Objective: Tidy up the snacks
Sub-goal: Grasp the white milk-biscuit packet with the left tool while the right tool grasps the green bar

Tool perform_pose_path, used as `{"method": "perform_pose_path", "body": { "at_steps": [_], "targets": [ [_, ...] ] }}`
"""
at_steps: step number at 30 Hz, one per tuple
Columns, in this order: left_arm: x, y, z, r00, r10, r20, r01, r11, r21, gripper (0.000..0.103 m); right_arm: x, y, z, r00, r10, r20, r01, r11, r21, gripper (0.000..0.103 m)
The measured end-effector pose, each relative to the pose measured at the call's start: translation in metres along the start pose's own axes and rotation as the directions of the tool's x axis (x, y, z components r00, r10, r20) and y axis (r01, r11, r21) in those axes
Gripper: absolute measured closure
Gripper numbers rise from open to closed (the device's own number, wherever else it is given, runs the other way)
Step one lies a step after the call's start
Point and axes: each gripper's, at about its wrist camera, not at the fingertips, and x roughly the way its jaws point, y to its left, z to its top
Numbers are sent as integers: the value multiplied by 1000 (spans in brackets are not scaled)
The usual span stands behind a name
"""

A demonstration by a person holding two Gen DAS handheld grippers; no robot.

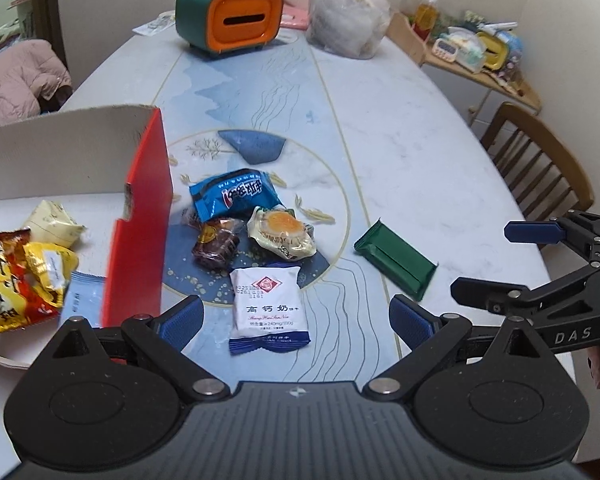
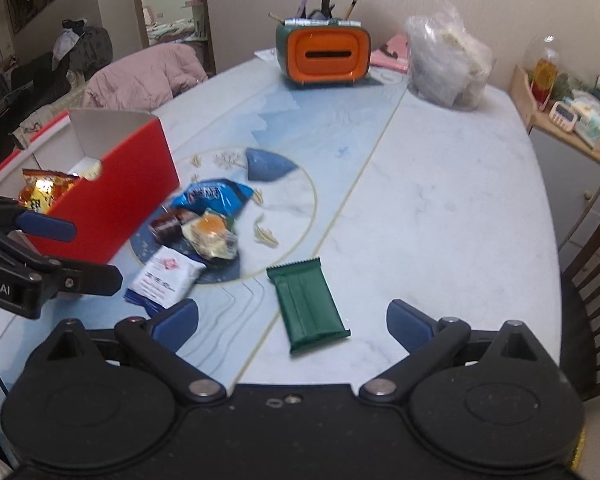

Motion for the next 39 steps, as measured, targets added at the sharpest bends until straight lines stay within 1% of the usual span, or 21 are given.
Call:
{"method": "perform_pose_path", "body": {
  "at_steps": [8, 13, 16, 18, 23, 27, 28, 29, 32, 33, 35, 36, 38, 39],
  "targets": [
    [35, -9, 3, 996, 67, -50, -69, 997, -47, 3, 38, -15, 0, 998, 35, -61, -37, 999, -39, 10],
    [54, -6, 4, 991, 103, -82, -109, 992, -69, 3, 56, -21, 0, 994, 64, -92, -70, 996, -63, 12],
    [66, -3, 4, 986, 130, -107, -138, 987, -78, 4, 70, -23, 0, 991, 68, -116, -77, 994, -78, 16],
    [73, 0, 5, 982, 143, -120, -155, 984, -90, 4, 79, -24, 0, 990, 67, -126, -78, 994, -82, 20],
    [86, 4, 6, 976, 167, -139, -181, 979, -94, 5, 93, -26, 2, 988, 77, -137, -90, 992, -88, 25],
    [93, 6, 5, 972, 175, -156, -192, 977, -97, 9, 100, -24, 4, 988, 76, -138, -91, 990, -106, 32],
    [95, 8, 5, 971, 176, -163, -194, 976, -100, 13, 102, -23, 4, 987, 76, -139, -92, 990, -108, 33],
    [96, 7, 5, 970, 186, -159, -202, 975, -97, 14, 103, -23, 4, 987, 76, -141, -92, 990, -110, 35],
    [98, 7, 6, 970, 186, -156, -201, 976, -84, 14, 105, -20, 5, 988, 67, -136, -84, 989, -119, 38],
    [97, 6, 6, 971, 184, -153, -199, 977, -83, 16, 106, -19, 5, 989, 65, -135, -83, 989, -127, 42],
    [97, 5, 5, 970, 195, -146, -206, 976, -68, 23, 106, -15, 5, 991, 47, -127, -66, 987, -148, 45],
    [97, 3, 5, 969, 202, -144, -212, 975, -59, 25, 106, -14, 5, 991, 49, -125, -68, 986, -151, 48],
    [96, 1, 5, 968, 210, -138, -217, 975, -42, 31, 106, -12, 4, 991, 52, -121, -70, 986, -154, 51],
    [96, 0, 5, 968, 211, -133, -218, 975, -33, 38, 105, -12, 4, 991, 53, -120, -71, 985, -155, 54]
  ]
}}
